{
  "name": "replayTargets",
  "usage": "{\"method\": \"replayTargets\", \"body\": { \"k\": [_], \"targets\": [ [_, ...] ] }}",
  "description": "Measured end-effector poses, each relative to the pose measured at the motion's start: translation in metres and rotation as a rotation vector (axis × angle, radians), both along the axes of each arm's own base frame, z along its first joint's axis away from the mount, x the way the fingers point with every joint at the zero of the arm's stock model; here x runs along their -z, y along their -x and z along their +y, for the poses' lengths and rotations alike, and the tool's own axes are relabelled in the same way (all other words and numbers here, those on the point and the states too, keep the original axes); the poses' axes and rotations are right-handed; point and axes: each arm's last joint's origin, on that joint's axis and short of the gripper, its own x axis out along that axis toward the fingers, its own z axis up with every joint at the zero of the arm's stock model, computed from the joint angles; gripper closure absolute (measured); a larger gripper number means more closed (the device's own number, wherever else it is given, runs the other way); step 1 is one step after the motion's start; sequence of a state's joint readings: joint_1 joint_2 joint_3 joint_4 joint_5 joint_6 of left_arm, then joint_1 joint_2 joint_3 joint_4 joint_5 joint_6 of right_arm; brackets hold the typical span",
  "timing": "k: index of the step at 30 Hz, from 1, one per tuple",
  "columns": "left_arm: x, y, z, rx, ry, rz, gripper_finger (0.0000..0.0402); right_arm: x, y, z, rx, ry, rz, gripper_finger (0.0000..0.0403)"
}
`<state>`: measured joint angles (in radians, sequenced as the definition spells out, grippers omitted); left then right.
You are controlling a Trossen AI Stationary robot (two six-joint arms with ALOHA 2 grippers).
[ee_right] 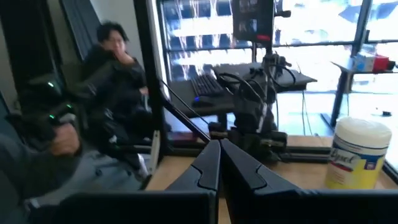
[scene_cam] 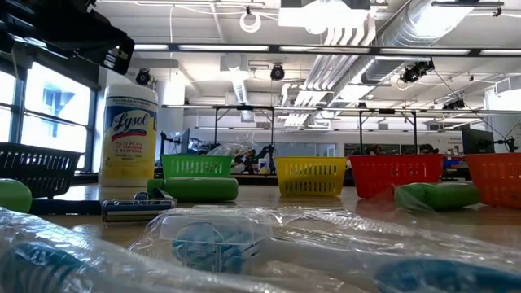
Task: Pick & Place Travel size toiletries
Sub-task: Put the blue razor into the black bin
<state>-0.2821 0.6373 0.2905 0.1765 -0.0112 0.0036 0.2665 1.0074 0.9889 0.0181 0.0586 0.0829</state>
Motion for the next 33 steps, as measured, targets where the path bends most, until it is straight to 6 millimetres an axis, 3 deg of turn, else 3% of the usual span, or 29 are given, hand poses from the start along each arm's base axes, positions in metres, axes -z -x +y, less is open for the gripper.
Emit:
{"method": "replayTargets", "body": {
  "k": [6,14,26,33],
  "targets": [
    [0.000,0.000,0.001,-0.020,-0.019,-0.006,0.0401,0.055,0.023,-0.005,-0.044,0.016,-0.025,0.0399],
    [-0.001,0.000,0.001,-0.033,-0.021,-0.015,0.0401,0.109,0.040,-0.008,-0.083,0.017,-0.089,0.0399],
    [-0.002,-0.001,0.001,-0.042,0.034,-0.009,0.0401,0.166,0.055,-0.012,-0.084,-0.009,-0.155,0.0399],
    [-0.001,-0.001,0.003,-0.127,0.088,0.002,0.0401,0.187,0.064,-0.017,-0.025,-0.045,-0.159,0.0399]
  ]
}}
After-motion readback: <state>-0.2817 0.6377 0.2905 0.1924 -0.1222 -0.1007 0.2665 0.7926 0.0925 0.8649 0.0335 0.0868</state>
